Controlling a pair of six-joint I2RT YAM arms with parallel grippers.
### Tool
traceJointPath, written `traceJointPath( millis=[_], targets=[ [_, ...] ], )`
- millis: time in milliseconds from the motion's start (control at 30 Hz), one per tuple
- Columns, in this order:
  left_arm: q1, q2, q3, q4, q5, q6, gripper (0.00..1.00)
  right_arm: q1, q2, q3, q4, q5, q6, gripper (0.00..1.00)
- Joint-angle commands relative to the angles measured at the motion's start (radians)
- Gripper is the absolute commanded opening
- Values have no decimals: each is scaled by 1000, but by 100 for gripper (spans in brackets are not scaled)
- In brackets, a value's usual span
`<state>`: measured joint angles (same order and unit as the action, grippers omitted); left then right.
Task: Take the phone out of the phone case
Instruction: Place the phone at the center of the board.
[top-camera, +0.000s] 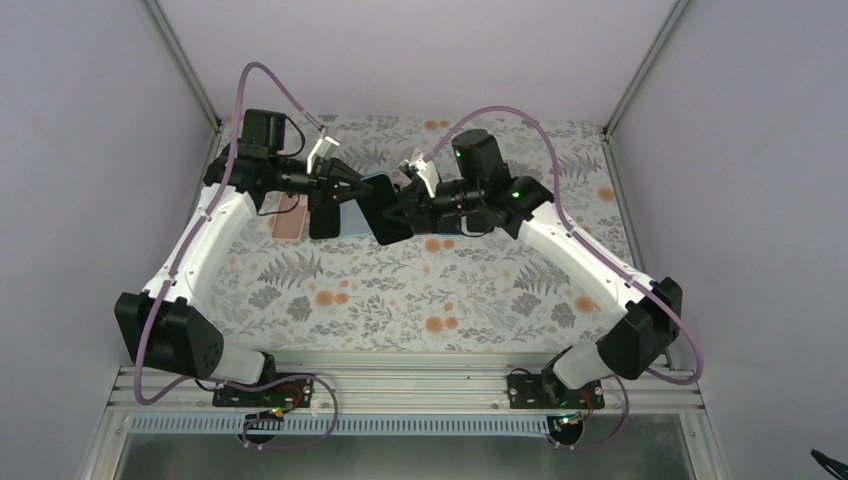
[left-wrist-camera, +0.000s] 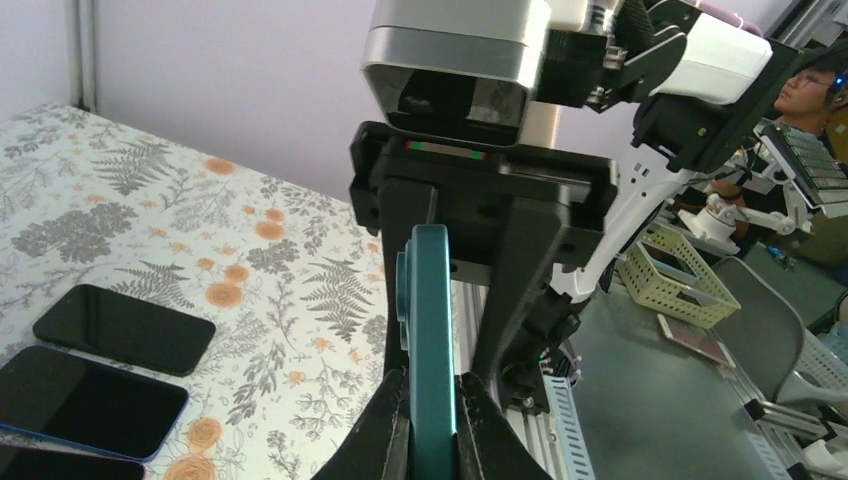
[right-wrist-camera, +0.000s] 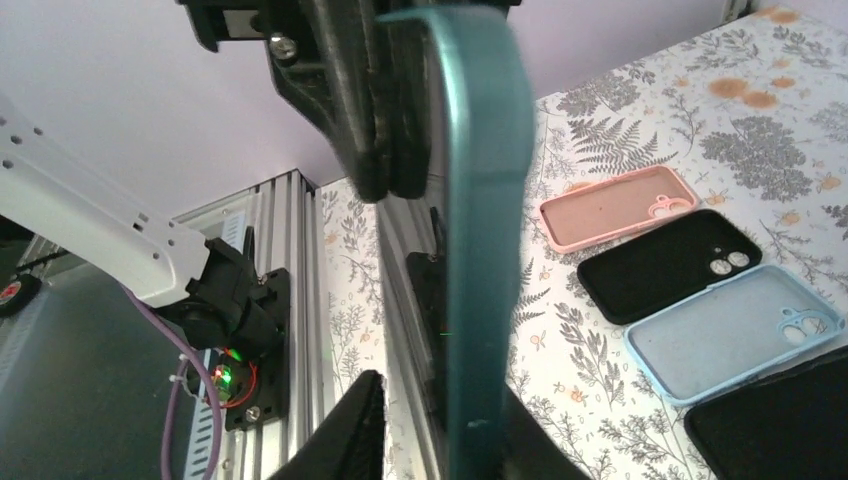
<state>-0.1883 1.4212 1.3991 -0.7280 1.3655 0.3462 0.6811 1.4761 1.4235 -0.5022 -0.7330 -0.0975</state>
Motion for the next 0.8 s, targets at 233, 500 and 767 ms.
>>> traceJointPath(
  millis=[233,500,767],
  targets=[
    [-10,-2,34,56,-54,-17,63,-103,0,-23,26,-141,72,4],
    [-11,-10,21,109,-197,-69,100,-252,-39,-86,-60,-113,-28,4],
    [-10,-12,16,112,-282,-75,100,-524,-49,-165,-186,-105,-186,4]
  ],
)
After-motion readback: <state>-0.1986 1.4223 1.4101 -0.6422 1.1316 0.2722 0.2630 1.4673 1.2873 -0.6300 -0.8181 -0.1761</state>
